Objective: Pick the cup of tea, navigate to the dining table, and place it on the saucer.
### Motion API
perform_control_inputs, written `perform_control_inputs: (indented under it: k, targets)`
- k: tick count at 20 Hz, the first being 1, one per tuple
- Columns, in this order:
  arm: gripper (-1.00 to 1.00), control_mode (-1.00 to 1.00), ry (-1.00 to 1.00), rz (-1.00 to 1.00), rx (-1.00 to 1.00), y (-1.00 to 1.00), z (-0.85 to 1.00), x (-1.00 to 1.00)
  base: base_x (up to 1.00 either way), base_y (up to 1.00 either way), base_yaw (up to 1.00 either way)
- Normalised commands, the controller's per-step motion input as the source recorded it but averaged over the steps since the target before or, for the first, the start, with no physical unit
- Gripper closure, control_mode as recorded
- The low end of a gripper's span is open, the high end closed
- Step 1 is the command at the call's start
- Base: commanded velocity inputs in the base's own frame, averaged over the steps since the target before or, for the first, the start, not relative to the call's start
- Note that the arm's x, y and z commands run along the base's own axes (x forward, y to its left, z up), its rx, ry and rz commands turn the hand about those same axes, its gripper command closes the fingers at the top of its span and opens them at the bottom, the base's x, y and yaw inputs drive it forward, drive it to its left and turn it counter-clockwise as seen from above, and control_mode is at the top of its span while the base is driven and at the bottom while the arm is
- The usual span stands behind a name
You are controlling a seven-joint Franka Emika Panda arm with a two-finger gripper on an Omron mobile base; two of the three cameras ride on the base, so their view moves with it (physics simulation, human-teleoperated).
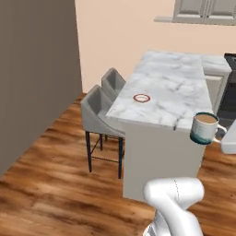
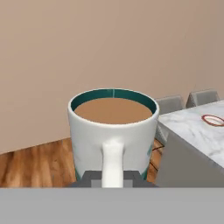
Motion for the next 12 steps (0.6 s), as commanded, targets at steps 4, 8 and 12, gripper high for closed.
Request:
perform_control_inputs:
  k: [4, 8, 12]
  targets:
    - [1.00, 1.00, 0.00, 0.00, 0.00, 0.00, 0.00, 0.00, 0.64, 0.55, -0.41]
    - [1.00, 1.00, 0.00, 0.00, 0.00, 0.00, 0.00, 0.00, 0.56, 0.66, -0.45]
    - [1.00, 1.00, 0.00, 0.00, 0.00, 0.00, 0.00, 0.00, 0.54, 0.62, -0.45]
